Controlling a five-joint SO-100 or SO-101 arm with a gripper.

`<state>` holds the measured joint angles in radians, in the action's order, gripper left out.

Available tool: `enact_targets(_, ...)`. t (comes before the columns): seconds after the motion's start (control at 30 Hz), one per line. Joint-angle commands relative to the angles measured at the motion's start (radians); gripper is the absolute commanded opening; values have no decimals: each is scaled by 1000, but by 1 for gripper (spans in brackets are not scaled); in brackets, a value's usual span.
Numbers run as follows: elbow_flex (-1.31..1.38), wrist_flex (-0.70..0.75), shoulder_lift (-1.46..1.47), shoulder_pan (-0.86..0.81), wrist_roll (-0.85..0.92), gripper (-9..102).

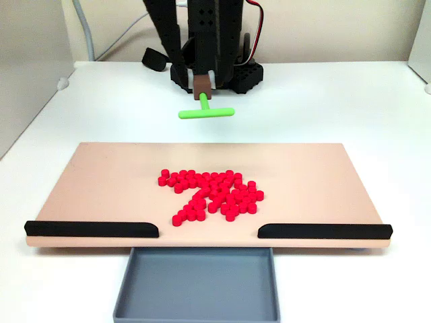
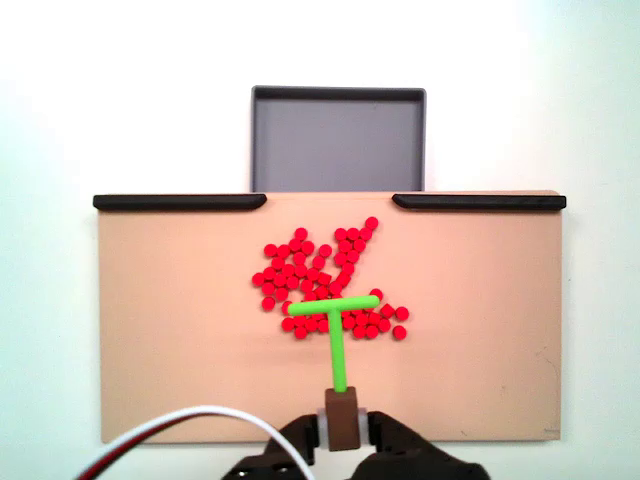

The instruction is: Push granules from right to the grey container

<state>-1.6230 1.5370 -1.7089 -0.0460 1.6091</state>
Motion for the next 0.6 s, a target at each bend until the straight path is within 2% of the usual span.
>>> enact_targets(0.0, -12, -2, -44, 52, -141, 0)
enact_targets(0.17, -43, -2, -69, 81, -172, 0)
enact_targets(0.57, -72, -2, -106, 67, -72, 0)
